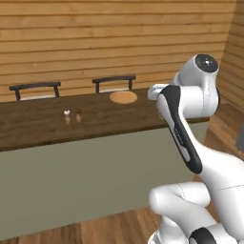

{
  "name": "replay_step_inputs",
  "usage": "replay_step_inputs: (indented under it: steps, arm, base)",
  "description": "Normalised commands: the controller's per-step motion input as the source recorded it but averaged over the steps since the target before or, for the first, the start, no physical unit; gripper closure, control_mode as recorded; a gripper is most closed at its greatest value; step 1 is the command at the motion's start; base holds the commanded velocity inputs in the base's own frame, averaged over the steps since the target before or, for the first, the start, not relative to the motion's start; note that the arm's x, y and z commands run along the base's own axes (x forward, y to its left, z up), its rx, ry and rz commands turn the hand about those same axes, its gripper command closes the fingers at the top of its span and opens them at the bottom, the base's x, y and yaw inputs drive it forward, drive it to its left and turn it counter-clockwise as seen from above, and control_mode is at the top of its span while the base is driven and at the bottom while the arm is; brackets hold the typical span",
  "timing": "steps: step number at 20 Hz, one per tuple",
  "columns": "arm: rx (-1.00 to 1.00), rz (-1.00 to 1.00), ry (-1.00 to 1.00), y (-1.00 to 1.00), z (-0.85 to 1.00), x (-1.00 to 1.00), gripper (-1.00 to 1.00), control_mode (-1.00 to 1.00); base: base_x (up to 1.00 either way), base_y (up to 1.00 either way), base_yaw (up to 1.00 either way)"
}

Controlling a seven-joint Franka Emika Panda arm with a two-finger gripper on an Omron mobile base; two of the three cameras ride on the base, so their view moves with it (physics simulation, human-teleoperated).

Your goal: Start the toaster. Once the lever pops up, take the bread to the plate on the dining counter.

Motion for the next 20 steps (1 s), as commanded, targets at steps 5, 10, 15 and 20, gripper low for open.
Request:
replay_step_inputs:
  steps: [5, 10, 15, 20]
  arm:
    - [0.00, 0.00, 0.00, 0.00, 0.00, 0.00, 1.00, 1.00]
    - [0.00, 0.00, 0.00, 0.00, 0.00, 0.00, 1.00, 1.00]
    - [0.00, 0.00, 0.00, 0.00, 0.00, 0.00, 1.00, 1.00]
    - [0.00, 0.00, 0.00, 0.00, 0.00, 0.00, 1.00, 1.00]
  base:
    - [1.00, -0.56, 0.26]
    - [1.00, -0.38, 0.25]
    - [0.80, -0.10, 0.20]
    - [0.82, -0.01, 0.14]
